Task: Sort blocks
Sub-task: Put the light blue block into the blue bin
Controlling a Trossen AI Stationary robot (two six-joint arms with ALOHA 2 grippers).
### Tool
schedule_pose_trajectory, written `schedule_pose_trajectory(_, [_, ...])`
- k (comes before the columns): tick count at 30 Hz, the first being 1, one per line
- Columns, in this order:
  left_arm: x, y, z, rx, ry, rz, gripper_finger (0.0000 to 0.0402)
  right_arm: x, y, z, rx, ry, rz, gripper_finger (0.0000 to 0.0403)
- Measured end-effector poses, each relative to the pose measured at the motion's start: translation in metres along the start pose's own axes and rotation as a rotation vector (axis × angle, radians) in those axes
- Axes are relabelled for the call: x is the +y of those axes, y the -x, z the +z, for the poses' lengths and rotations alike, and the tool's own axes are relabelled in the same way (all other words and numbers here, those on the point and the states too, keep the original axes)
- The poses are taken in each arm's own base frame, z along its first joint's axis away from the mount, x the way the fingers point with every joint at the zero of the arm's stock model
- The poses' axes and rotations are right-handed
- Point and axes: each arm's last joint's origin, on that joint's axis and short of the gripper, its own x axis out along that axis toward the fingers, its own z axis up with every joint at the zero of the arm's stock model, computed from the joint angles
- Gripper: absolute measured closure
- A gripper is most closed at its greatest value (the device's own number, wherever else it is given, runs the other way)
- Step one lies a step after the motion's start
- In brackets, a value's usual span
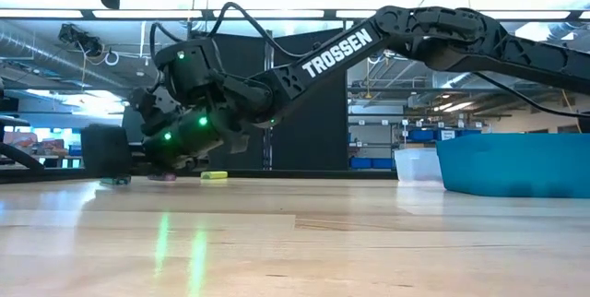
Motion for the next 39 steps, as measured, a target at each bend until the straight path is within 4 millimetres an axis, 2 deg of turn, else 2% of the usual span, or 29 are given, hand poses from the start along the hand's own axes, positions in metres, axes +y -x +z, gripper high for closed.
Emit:
schedule_pose_trajectory(10, [0.0,0.0,0.0,0.0,0.001,0.0,0.0314,0.0,0.0,-0.004,0.039,0.027,-0.007,0.0078])
schedule_pose_trajectory(17, [0.0,0.0,0.0,0.005,-0.003,0.0,0.0314,0.004,-0.006,-0.018,0.024,-0.008,0.016,0.008])
schedule_pose_trajectory(39, [0.0,0.0,-0.001,0.007,-0.021,0.001,0.0314,0.002,-0.007,-0.021,0.03,-0.022,0.009,0.0142])
